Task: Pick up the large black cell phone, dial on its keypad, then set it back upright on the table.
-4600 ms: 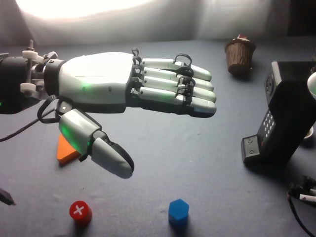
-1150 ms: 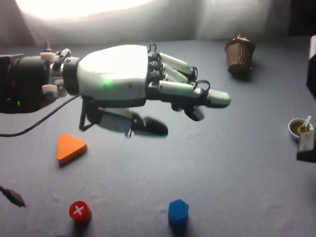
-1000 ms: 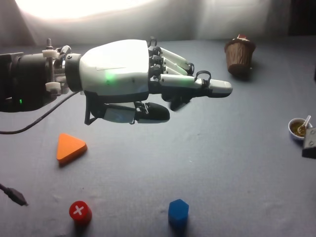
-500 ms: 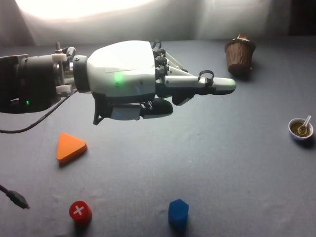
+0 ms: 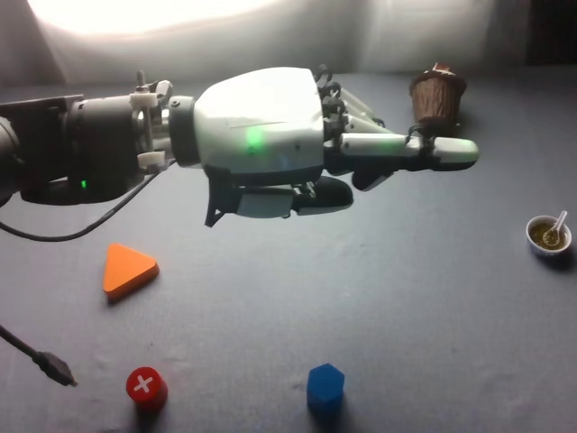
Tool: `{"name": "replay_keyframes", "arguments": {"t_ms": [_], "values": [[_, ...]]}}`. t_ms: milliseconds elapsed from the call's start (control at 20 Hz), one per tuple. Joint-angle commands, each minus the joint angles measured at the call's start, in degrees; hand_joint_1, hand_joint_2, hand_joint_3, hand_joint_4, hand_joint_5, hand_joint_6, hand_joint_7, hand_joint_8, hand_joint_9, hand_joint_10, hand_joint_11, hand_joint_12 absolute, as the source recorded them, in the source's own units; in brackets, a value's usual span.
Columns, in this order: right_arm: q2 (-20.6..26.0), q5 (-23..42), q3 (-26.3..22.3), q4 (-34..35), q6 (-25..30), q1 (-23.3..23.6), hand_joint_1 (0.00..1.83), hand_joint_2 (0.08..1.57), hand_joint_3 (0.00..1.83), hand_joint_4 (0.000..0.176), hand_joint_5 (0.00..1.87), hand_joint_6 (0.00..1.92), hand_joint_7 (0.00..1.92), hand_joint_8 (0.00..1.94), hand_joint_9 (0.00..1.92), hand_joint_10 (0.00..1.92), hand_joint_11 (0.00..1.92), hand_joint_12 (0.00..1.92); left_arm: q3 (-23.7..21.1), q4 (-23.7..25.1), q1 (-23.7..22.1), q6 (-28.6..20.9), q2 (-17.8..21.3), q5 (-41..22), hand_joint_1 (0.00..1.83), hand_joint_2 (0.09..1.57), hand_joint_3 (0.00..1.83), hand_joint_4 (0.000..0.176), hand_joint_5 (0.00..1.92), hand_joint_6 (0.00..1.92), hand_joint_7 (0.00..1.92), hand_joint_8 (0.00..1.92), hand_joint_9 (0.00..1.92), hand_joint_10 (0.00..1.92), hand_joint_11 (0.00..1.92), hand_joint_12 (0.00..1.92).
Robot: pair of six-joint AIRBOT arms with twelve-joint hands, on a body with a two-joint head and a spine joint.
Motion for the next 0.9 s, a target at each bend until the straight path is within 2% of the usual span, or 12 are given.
{"name": "replay_keyframes", "arguments": {"t_ms": [0,50,150,250,350,600,700,850], "values": [[0.3,7.9,0.3,-0.6,0.4,1.2,1.36,1.15,0.00,0.000,0.94,0.89,0.85,1.14,0.83,1.45,0.82,1.45,-0.7,-5.1,-1.6,0.4,0.0,-3.7,1.27,1.35,0.00,0.098,0.00,0.00,0.54,1.73,0.80,1.92,0.83,1.92],[-0.1,7.9,0.6,-1.1,0.3,1.5,1.36,1.16,0.00,0.000,0.94,0.90,0.83,1.16,0.82,1.46,0.84,1.50,-0.9,-5.1,-1.9,0.4,0.0,-3.6,1.27,1.35,0.00,0.102,0.00,0.00,0.56,1.72,0.80,1.92,0.82,1.92],[-1.1,7.9,1.6,-2.8,0.3,2.4,1.37,1.15,0.00,0.000,0.96,0.87,0.86,1.13,0.84,1.43,0.84,1.49,-1.5,-5.1,-2.4,0.4,0.0,-3.1,1.28,1.34,0.00,0.099,0.00,0.00,0.57,1.69,0.80,1.92,0.82,1.92],[-2.9,7.9,2.6,-2.9,-0.1,3.8,1.36,1.17,0.00,0.000,0.90,0.96,0.82,1.20,0.81,1.47,0.81,1.50,-2.5,-5.1,-2.7,0.6,0.1,-2.2,1.28,1.34,0.00,0.096,0.00,0.00,0.57,1.69,0.80,1.92,0.82,1.92],[-4.7,7.9,3.6,-2.8,-0.2,4.9,1.36,1.16,0.00,0.000,0.93,0.92,0.86,1.15,0.82,1.45,0.82,1.52,-3.3,-5.2,-3.1,0.8,0.2,-1.4,1.27,1.34,0.00,0.101,0.00,0.00,0.57,1.69,0.78,1.92,0.83,1.92],[-9.4,7.9,5.9,-2.8,-0.7,7.8,1.37,1.15,0.00,0.000,0.94,0.90,0.86,1.16,0.82,1.44,0.82,1.47,-5.8,-7.5,-3.6,2.3,0.4,1.6,1.26,1.36,0.01,0.102,0.00,0.00,0.53,1.75,0.80,1.92,0.86,1.92],[-11.1,7.9,7.0,-2.8,-0.9,8.2,1.37,1.15,0.00,0.000,0.92,0.92,0.88,1.11,0.86,1.40,0.85,1.45,-6.5,-8.1,-3.9,2.9,0.3,2.9,1.27,1.35,0.00,0.097,0.00,0.00,0.55,1.73,0.80,1.92,0.84,1.92],[-13.3,7.9,9.0,-2.9,-0.9,8.5,1.37,1.14,0.00,0.000,0.95,0.91,0.91,1.07,0.86,1.36,0.82,1.39,-7.0,-8.2,-4.1,3.7,-0.1,4.4,1.28,1.33,0.00,0.102,0.00,0.00,0.57,1.68,0.81,1.92,0.85,1.92]]}}
